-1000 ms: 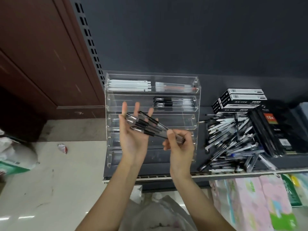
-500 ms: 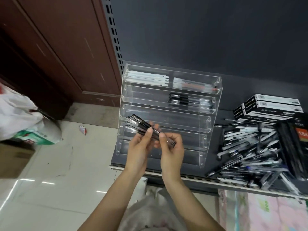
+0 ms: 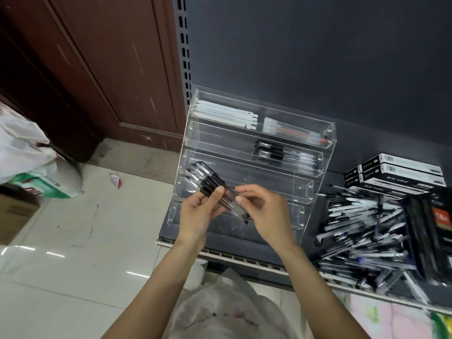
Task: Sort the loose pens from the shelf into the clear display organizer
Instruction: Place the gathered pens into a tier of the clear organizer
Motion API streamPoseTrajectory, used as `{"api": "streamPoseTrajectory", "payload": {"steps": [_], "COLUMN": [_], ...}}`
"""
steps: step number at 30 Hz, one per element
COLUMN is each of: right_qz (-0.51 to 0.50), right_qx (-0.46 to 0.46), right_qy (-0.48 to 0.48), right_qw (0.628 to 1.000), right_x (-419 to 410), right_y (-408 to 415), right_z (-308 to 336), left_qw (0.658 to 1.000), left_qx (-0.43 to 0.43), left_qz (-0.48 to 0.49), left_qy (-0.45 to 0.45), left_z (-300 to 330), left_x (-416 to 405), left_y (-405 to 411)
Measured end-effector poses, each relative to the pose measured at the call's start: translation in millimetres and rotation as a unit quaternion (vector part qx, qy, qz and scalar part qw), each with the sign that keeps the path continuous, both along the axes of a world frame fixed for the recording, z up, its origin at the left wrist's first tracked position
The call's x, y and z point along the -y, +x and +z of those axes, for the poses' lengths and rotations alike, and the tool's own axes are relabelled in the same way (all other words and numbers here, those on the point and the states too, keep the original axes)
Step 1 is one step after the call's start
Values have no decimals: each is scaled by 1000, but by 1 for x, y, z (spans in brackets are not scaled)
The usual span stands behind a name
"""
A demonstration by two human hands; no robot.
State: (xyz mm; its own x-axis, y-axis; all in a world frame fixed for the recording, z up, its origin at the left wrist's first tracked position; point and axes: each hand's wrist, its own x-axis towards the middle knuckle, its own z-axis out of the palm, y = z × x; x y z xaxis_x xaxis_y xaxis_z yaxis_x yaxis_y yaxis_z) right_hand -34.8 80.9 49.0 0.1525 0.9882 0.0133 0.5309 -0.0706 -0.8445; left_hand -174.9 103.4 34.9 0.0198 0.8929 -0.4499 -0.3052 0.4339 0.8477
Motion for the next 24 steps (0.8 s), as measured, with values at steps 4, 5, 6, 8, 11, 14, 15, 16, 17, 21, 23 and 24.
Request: {"api": "streamPoseTrajectory", "payload": {"steps": [4,5,6,8,11,14,15,16,17,21,23,24], "right_qz": [-24,-23,-15,23,83,88,91,94,93,72,66,73], "right_qx": [106,141,170,220,281,305,321,340,359,417,423,421], "right_qy": [113,135,151,179,182,162,166,173,182,160,120,94], "right_qw": [988,980,974,959,939,934,928,920,911,892,896,899], "right_x": [-43,-57,-70,-87,-79,-56,-52,-49,-46,-37,-34,-34], "right_y": [20,24,26,28,39,55,59,62,64,75,82,85], "right_z": [29,36,43,47,30,8,6,6,9,9,-3,-9], "left_qw": [998,997,996,994,995,996,996,996,996,996,996,996], "left_qx": [52,59,65,70,69,73,77,79,80,86,87,86], "left_qz": [40,53,64,79,76,59,54,49,43,20,10,5], "left_qy": [9,11,10,3,-1,-5,-7,-9,-10,-8,-6,-6], "left_z": [8,9,9,9,6,2,1,0,-1,-3,-4,-4], "left_x": [-14,-18,-21,-27,-32,-33,-33,-33,-32,-33,-35,-35], "left_y": [-14,-19,-24,-32,-38,-36,-35,-33,-31,-23,-20,-18]}}
